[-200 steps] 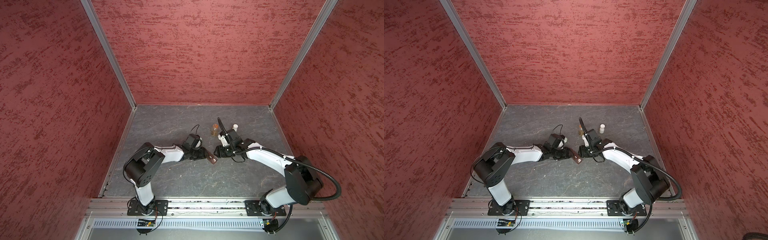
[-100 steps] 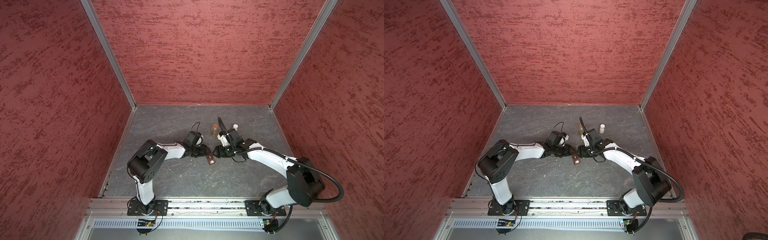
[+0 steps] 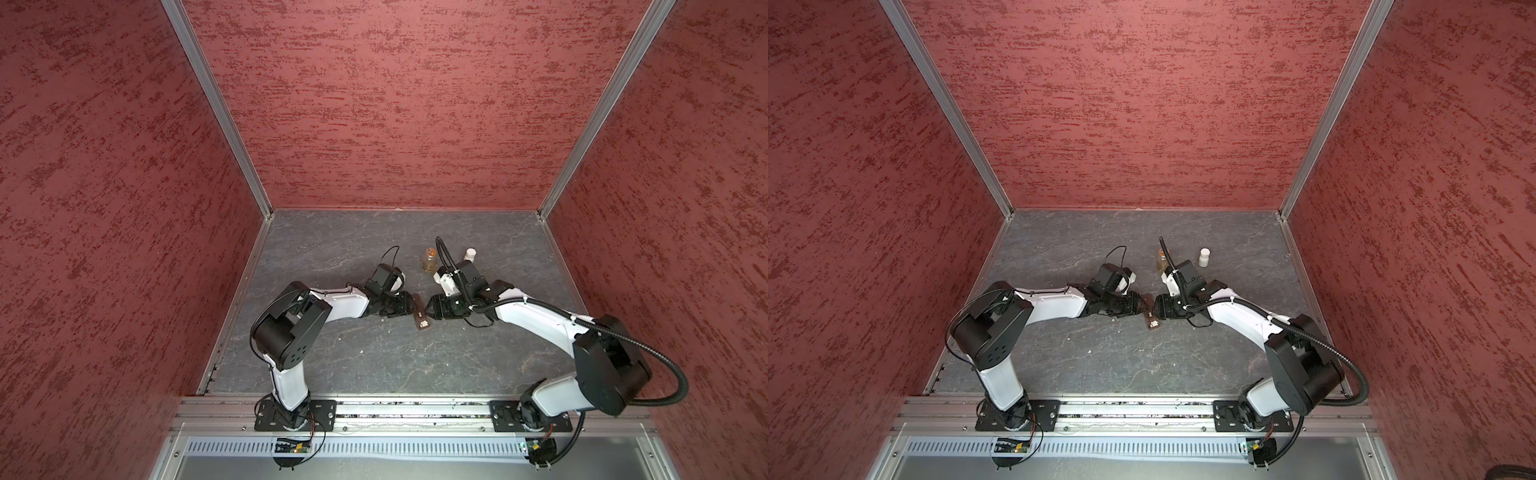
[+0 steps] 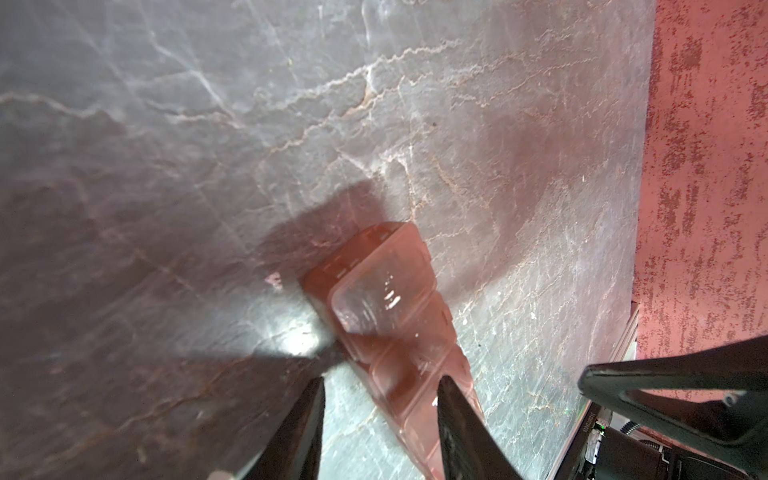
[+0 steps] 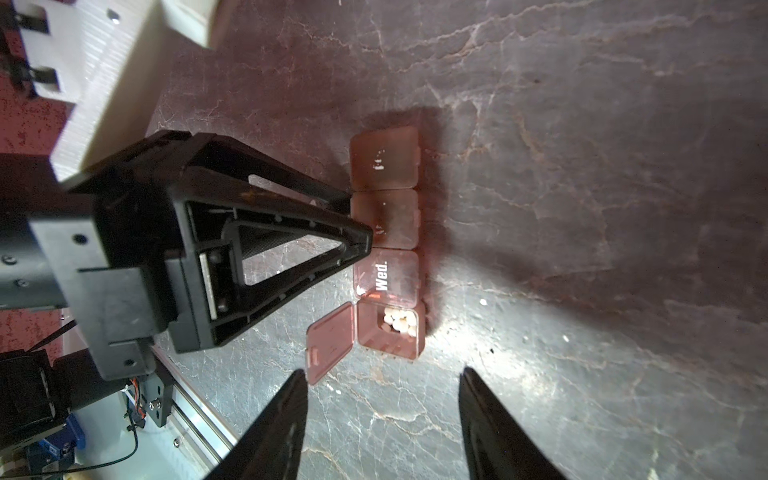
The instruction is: Sort the pills into containers
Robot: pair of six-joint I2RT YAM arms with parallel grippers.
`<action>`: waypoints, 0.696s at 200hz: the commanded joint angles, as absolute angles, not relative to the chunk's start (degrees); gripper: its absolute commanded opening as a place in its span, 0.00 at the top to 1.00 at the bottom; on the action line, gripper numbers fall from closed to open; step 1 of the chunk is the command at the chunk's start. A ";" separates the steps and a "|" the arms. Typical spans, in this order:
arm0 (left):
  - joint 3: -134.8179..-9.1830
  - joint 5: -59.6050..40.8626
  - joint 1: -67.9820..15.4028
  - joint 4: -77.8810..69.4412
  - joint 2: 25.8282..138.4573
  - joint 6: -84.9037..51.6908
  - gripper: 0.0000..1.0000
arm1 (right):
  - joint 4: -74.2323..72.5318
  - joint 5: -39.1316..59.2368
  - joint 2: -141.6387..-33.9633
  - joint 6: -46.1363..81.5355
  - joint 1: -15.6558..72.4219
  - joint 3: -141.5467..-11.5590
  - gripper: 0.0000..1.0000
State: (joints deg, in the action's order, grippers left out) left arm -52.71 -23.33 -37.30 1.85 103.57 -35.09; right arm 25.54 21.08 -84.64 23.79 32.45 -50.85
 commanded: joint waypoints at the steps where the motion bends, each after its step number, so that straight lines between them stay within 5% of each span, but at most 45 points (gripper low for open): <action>1: -54.80 -24.17 -37.44 2.11 105.00 -34.03 0.54 | 25.13 22.36 -83.70 21.94 32.96 -50.86 0.38; 139: -57.74 -24.17 -38.04 6.29 108.72 -33.15 0.62 | 25.57 20.76 -90.60 20.09 36.73 -55.82 0.34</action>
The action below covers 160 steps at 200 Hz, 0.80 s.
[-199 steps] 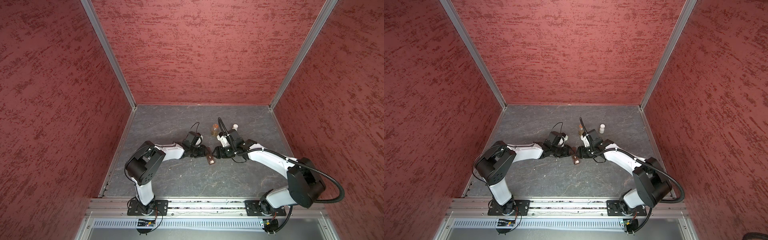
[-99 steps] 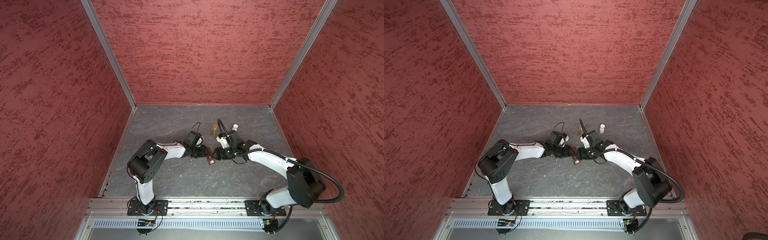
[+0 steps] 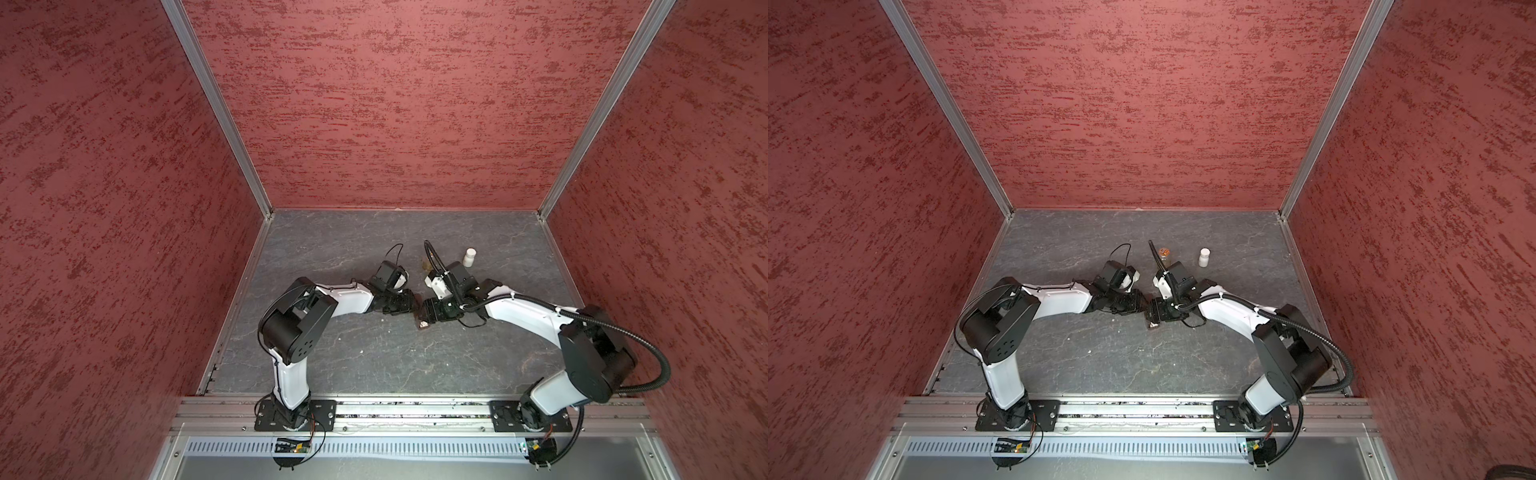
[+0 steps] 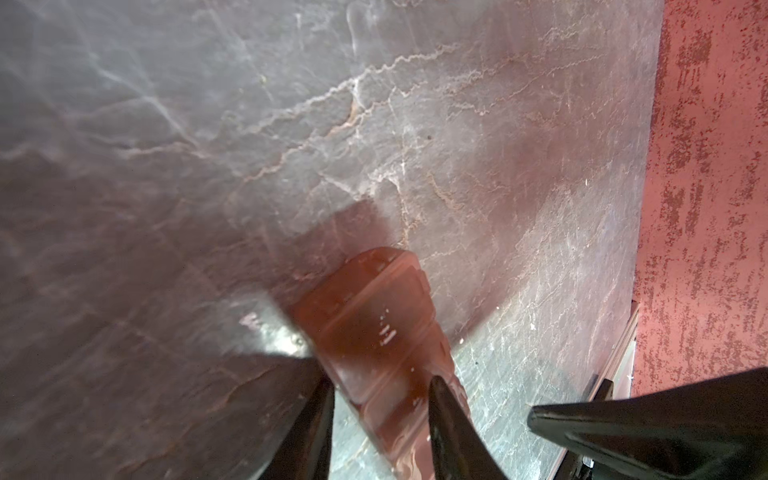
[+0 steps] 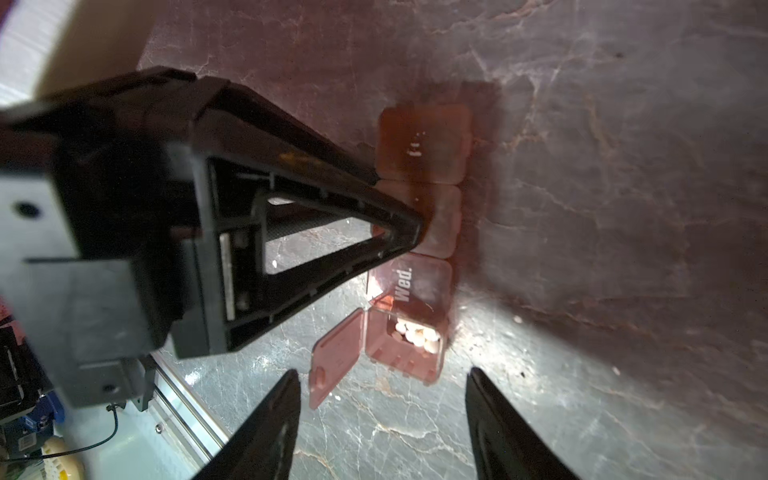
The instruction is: Sort the pills into containers
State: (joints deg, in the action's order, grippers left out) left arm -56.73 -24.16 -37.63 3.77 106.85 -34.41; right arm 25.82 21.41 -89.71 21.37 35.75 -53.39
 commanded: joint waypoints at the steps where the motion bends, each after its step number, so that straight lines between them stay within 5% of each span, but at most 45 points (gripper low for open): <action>1: -57.74 -24.17 -38.00 6.35 108.76 -33.19 0.62 | 25.57 20.75 -90.61 20.06 36.78 -55.86 0.34; 98: -57.82 -23.82 -38.04 7.38 108.78 -32.88 0.64 | 28.82 16.61 -94.99 19.94 36.84 -58.13 0.37; 160: -57.88 -23.64 -37.99 7.69 108.80 -32.65 0.64 | 27.40 17.62 -94.48 21.44 35.73 -55.76 0.51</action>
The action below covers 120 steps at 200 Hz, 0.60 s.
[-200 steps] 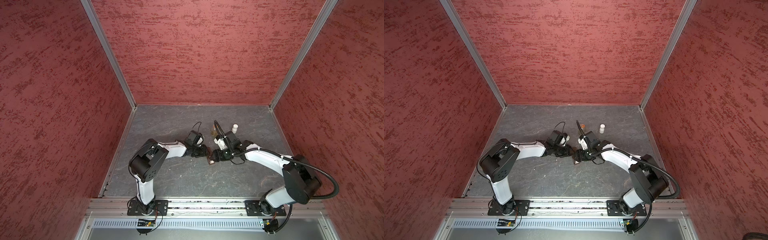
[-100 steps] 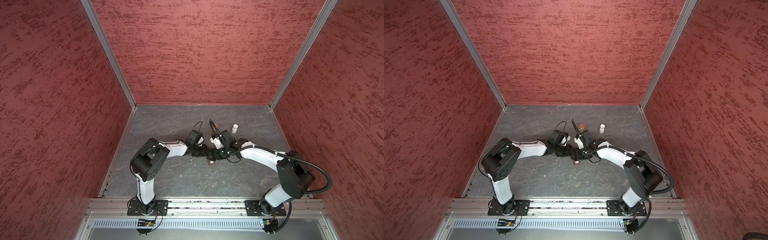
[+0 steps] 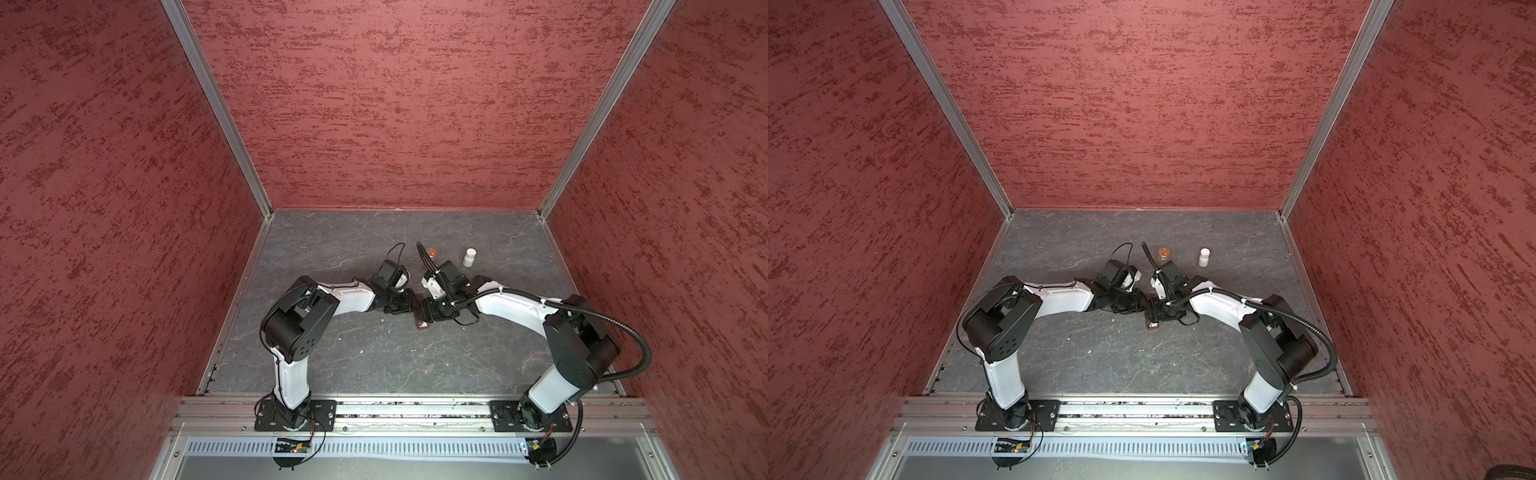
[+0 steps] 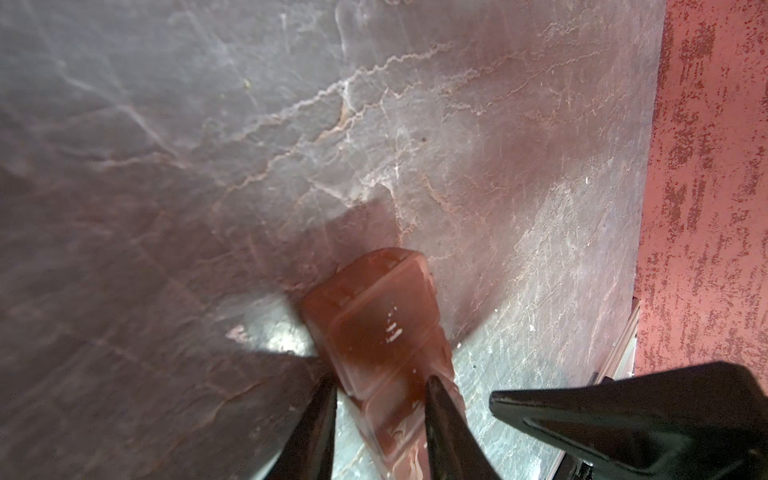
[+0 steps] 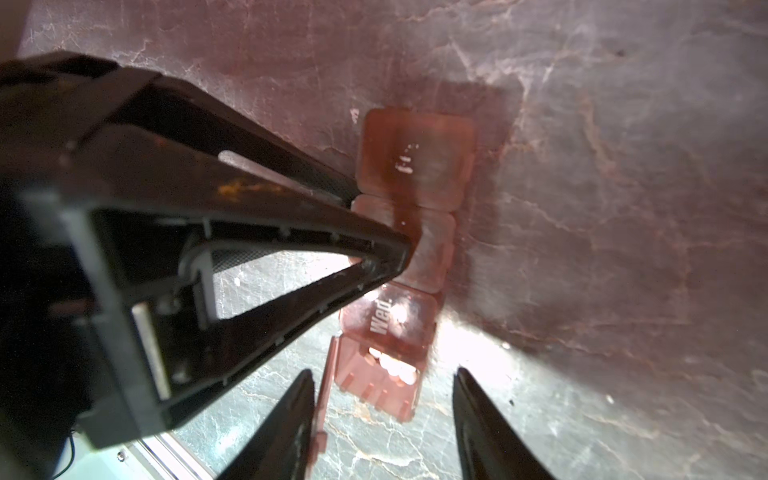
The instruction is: Sort the pills into containers
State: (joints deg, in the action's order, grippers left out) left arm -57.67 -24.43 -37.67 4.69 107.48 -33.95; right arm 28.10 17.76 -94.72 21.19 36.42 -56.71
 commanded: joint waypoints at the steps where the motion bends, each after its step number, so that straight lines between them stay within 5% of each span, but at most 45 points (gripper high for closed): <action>1: -57.90 -23.64 -37.98 7.71 108.81 -32.67 0.64 | 27.37 17.64 -94.48 21.44 35.71 -55.70 0.52; 120: -58.15 -23.82 -37.97 7.74 108.47 -32.61 0.64 | 24.52 22.03 -98.70 21.77 33.84 -53.68 0.75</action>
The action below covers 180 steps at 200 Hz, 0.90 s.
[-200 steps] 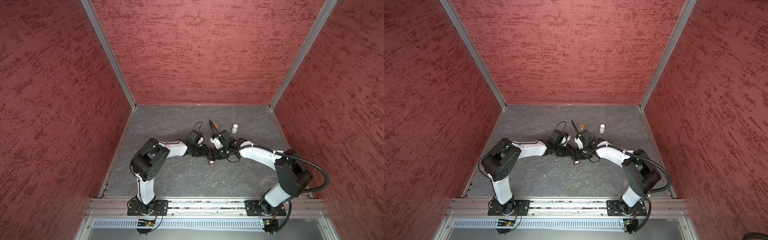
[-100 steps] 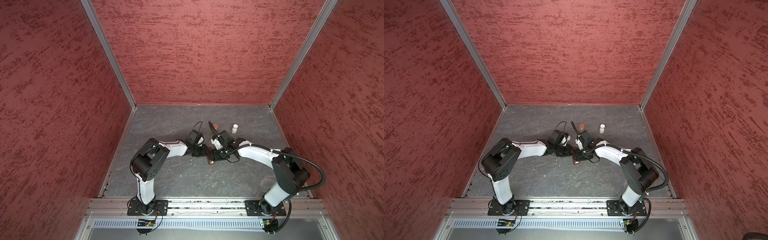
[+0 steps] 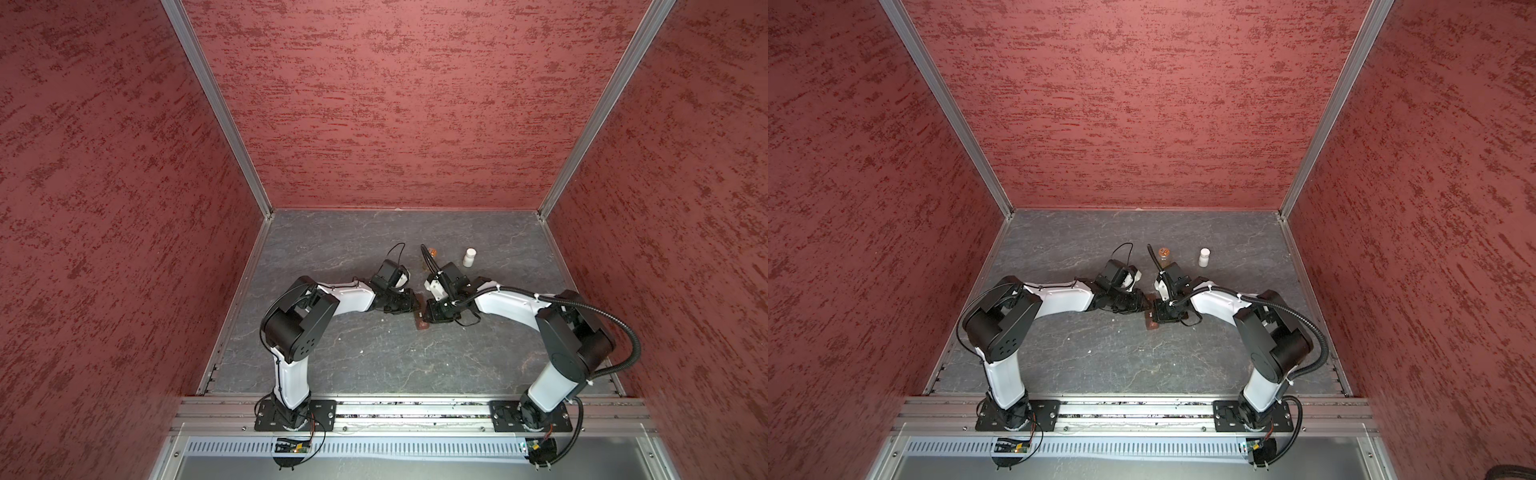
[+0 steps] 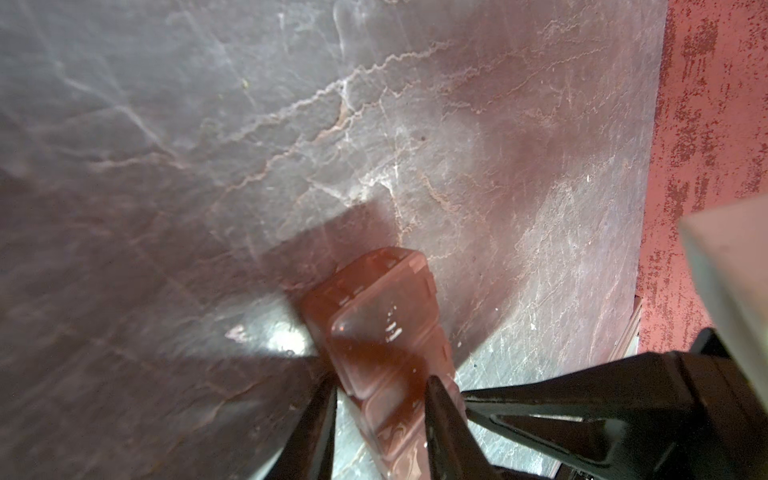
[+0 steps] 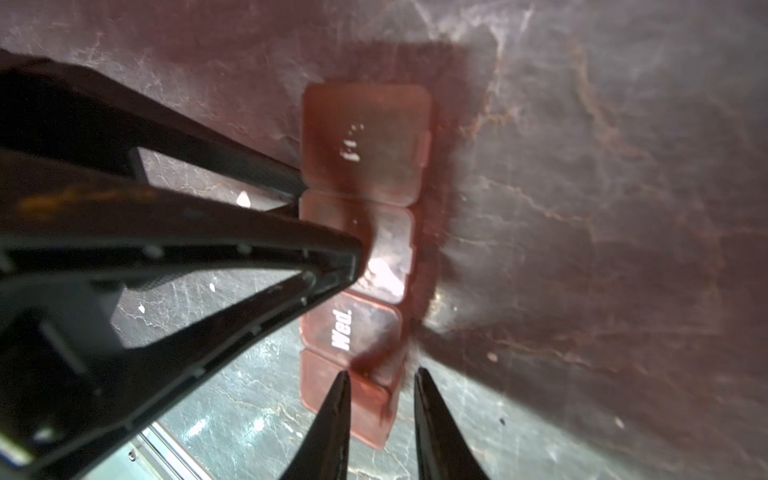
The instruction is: Sort the pills into containers
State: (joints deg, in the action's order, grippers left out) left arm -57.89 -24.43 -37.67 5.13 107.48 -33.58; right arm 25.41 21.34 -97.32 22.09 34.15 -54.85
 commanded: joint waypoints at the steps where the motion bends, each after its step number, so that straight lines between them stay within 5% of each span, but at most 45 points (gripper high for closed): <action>1: -58.12 -23.82 -37.97 7.74 108.46 -32.65 0.64 | 24.52 22.04 -98.70 21.77 33.84 -53.65 0.75; 78: -56.79 -23.10 -37.86 6.03 101.16 -33.55 0.51 | 25.03 22.63 -97.68 22.31 33.79 -52.93 0.79; 180: -47.58 -26.57 -41.98 3.98 96.33 -38.72 0.58 | 25.91 24.42 -96.33 22.41 33.66 -51.23 0.80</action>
